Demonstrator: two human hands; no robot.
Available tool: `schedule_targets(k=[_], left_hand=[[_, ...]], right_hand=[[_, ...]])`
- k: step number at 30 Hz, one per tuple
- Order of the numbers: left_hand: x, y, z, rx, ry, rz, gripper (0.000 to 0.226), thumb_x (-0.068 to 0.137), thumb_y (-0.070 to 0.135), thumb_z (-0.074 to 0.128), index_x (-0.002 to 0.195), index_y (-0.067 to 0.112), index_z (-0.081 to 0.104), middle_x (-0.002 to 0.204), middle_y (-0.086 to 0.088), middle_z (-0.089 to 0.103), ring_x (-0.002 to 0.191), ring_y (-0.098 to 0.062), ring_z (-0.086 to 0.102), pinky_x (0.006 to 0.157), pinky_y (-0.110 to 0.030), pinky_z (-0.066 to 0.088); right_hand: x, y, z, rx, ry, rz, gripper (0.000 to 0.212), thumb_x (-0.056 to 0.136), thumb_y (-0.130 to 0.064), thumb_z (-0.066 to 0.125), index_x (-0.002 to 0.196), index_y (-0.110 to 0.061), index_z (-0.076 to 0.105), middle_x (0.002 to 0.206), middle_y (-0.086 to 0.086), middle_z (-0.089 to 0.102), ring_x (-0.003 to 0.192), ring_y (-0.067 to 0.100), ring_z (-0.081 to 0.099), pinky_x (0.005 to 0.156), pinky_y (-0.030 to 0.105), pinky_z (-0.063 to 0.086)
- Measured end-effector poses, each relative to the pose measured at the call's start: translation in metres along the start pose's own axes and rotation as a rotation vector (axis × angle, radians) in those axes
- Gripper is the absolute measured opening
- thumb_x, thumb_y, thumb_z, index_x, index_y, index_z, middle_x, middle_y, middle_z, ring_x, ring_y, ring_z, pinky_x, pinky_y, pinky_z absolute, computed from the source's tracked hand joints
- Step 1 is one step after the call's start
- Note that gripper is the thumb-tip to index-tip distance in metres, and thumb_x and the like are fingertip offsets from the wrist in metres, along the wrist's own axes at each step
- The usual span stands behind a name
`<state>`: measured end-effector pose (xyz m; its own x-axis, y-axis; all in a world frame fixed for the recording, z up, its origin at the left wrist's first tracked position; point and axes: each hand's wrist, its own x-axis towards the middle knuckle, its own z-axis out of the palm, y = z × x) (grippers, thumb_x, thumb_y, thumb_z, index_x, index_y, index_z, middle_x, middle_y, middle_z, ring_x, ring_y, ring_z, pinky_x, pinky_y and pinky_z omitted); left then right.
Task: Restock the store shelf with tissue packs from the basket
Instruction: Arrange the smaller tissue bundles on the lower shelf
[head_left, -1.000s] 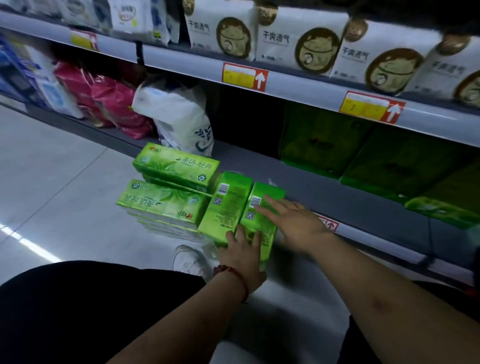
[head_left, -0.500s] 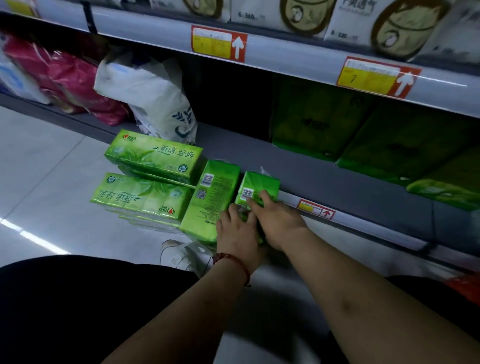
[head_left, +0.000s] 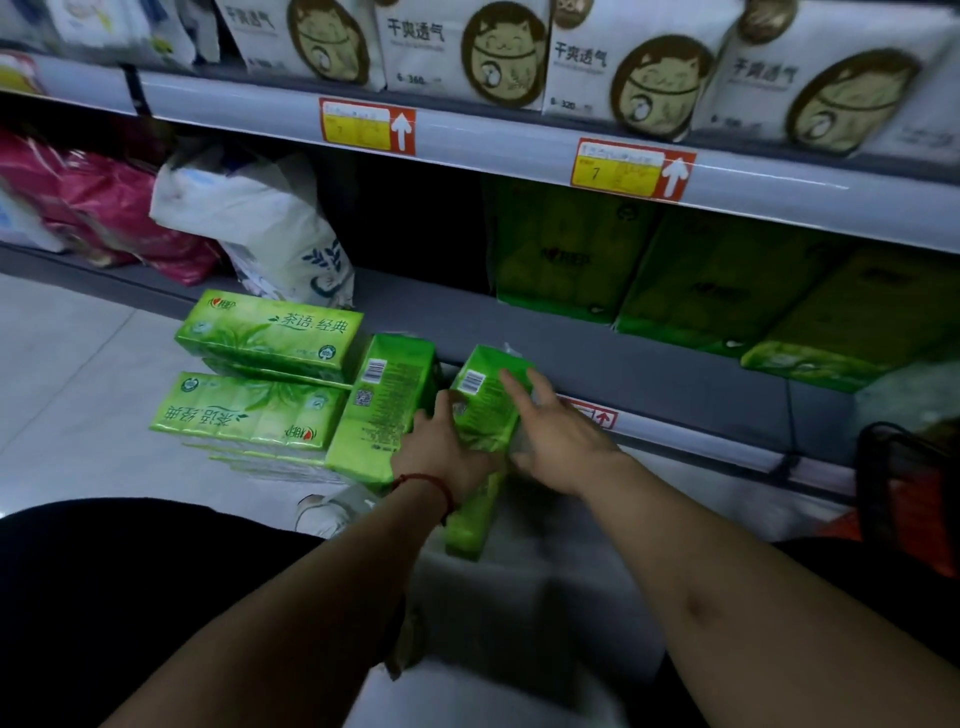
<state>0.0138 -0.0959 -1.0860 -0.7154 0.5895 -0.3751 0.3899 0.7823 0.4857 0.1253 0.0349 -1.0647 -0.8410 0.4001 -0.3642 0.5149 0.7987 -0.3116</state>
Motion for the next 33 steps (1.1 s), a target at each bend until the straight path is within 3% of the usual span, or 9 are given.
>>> schedule_targets(k=[6, 8, 10, 14, 18, 22, 25, 30, 33], left_hand=[[-0.008, 0.005, -0.089, -0.288, -0.162, 0.13, 0.077, 0.061, 0.022, 0.096, 0.128, 0.034, 0.059, 0.107, -0.002, 0.069, 0.096, -0.022, 0.067, 0.089, -0.035, 0.057], [-0.016, 0.008, -0.124, -0.319, -0.197, 0.156, 0.073, 0.06, 0.015, 0.095, 0.125, 0.027, 0.063, 0.094, -0.004, 0.068, 0.084, -0.022, 0.067, 0.077, -0.028, 0.059], [-0.03, 0.015, -0.167, -0.284, -0.205, 0.212, 0.078, 0.045, 0.031, 0.091, 0.119, 0.028, 0.066, 0.082, -0.005, 0.064, 0.067, -0.016, 0.059, 0.058, -0.019, 0.051], [-0.057, 0.04, -0.25, -0.301, -0.288, 0.313, 0.082, 0.04, 0.033, 0.08, 0.121, 0.028, 0.071, 0.108, -0.011, 0.076, 0.095, -0.019, 0.07, 0.08, -0.025, 0.057], [-0.077, 0.07, -0.305, -0.472, -0.348, 0.363, 0.081, 0.051, 0.017, 0.075, 0.132, 0.02, 0.067, 0.122, -0.013, 0.074, 0.105, -0.032, 0.072, 0.08, -0.038, 0.063], [-0.076, 0.087, -0.321, -0.77, -0.226, 0.33, 0.071, 0.065, 0.043, 0.087, 0.129, 0.021, 0.068, 0.127, -0.016, 0.071, 0.106, -0.035, 0.073, 0.093, -0.051, 0.059], [-0.066, 0.078, -0.313, -1.252, -0.222, 0.286, 0.075, 0.087, 0.064, 0.068, 0.145, 0.019, 0.055, 0.145, -0.018, 0.058, 0.123, -0.041, 0.064, 0.098, -0.058, 0.053], [-0.093, 0.066, -0.24, -1.236, -0.21, 0.208, 0.098, 0.071, 0.072, 0.066, 0.151, 0.021, 0.044, 0.137, -0.018, 0.063, 0.092, -0.026, 0.076, 0.076, -0.047, 0.056], [-0.112, 0.082, -0.202, -1.184, -0.424, 0.165, 0.059, 0.079, 0.045, 0.068, 0.126, 0.009, 0.07, 0.121, -0.02, 0.072, 0.099, -0.032, 0.075, 0.088, -0.052, 0.061]], right_hand=[[-0.01, 0.008, -0.026, 0.481, 0.175, 0.156, 0.134, 0.068, -0.05, 0.092, 0.165, -0.026, 0.002, 0.168, 0.007, 0.013, 0.15, 0.033, 0.031, 0.121, 0.046, 0.032], [-0.019, 0.002, -0.041, 0.74, 0.223, 0.193, 0.133, 0.066, -0.052, 0.092, 0.165, -0.027, 0.006, 0.168, 0.004, 0.018, 0.153, 0.029, 0.025, 0.122, 0.043, 0.03], [-0.028, -0.004, -0.058, 0.992, 0.221, 0.195, 0.127, 0.066, -0.051, 0.093, 0.164, -0.028, 0.016, 0.162, -0.001, 0.032, 0.146, 0.022, 0.037, 0.113, 0.037, 0.039], [-0.054, -0.011, -0.09, 1.301, -0.039, 0.056, 0.119, 0.037, -0.059, 0.099, 0.142, -0.019, 0.057, 0.135, 0.005, 0.069, 0.119, 0.024, 0.068, 0.103, 0.042, 0.053], [-0.082, -0.027, -0.114, 1.54, -0.115, -0.167, 0.08, 0.03, -0.049, 0.103, 0.1, -0.016, 0.083, 0.109, 0.012, 0.079, 0.096, 0.023, 0.077, 0.083, 0.036, 0.063], [-0.106, -0.04, -0.143, 1.662, 0.073, -0.22, 0.049, 0.058, -0.048, 0.091, 0.096, -0.018, 0.084, 0.1, 0.013, 0.079, 0.086, 0.026, 0.077, 0.085, 0.044, 0.062], [-0.124, -0.037, -0.161, 1.819, 0.2, -0.175, 0.025, 0.081, -0.032, 0.067, 0.088, -0.016, 0.084, 0.089, 0.011, 0.079, 0.075, 0.025, 0.077, 0.071, 0.039, 0.065], [-0.139, -0.027, -0.171, 1.854, 0.418, -0.045, 0.034, 0.092, -0.04, 0.062, 0.108, -0.016, 0.079, 0.103, 0.013, 0.079, 0.082, 0.026, 0.077, 0.069, 0.036, 0.064], [-0.139, -0.025, -0.168, 1.848, 0.446, 0.027, 0.04, 0.095, -0.046, 0.06, 0.114, -0.015, 0.076, 0.107, 0.012, 0.079, 0.084, 0.026, 0.077, 0.076, 0.037, 0.064]])
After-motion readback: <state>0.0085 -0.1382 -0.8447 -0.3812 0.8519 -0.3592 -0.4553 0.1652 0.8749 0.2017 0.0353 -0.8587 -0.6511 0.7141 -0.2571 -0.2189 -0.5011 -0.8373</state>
